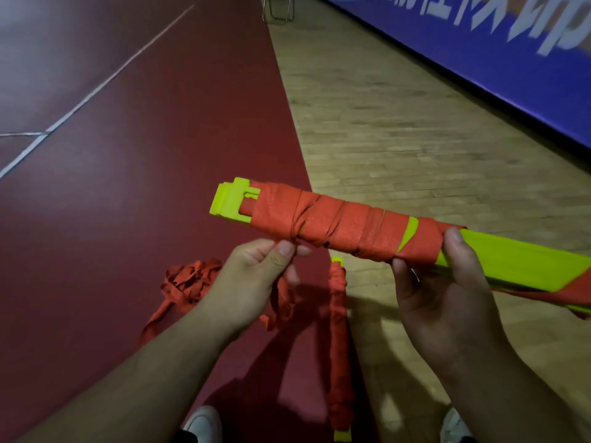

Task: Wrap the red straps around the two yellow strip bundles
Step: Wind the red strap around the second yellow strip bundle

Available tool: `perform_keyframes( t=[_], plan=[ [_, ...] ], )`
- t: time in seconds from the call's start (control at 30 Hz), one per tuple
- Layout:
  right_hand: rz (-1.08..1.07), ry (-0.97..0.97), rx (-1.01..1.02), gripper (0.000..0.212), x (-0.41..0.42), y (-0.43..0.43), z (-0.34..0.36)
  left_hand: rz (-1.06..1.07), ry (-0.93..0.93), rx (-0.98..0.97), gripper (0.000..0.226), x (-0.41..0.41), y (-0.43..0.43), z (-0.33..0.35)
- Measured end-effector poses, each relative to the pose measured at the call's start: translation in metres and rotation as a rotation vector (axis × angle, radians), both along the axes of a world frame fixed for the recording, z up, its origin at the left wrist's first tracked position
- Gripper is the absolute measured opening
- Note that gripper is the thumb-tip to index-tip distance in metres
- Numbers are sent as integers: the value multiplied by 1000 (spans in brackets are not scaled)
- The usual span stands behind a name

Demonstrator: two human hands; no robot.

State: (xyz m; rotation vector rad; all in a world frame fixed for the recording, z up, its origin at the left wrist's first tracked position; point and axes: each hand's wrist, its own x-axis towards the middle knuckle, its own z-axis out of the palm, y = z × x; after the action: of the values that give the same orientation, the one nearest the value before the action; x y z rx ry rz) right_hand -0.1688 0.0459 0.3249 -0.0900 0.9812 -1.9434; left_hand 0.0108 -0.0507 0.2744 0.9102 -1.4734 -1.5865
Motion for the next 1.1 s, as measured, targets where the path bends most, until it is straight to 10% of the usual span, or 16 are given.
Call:
perform_keyframes(
  t=[0.43, 0.63, 0.73, 0.9, 1.0, 1.1],
  plan=[
    [312, -258, 235, 19, -9, -5, -20, -254, 152, -223, 71, -3, 3, 28],
    [455, -236, 328, 53, 0, 2, -37, -68, 152, -478, 11, -15, 10, 48],
    [617, 47, 444, 63, 4, 2, -41, 144, 72, -530, 24, -16, 5, 50],
    [416, 1141, 694, 55, -3, 3, -76, 358, -170, -451, 31, -12, -1, 42],
    [638, 1261, 640, 121, -2, 6, -102, 331, -236, -418, 30, -12, 4, 43],
    [744, 1287, 555, 114, 1, 10, -117, 244, -178, -399, 24, -16, 13, 54]
  ],
)
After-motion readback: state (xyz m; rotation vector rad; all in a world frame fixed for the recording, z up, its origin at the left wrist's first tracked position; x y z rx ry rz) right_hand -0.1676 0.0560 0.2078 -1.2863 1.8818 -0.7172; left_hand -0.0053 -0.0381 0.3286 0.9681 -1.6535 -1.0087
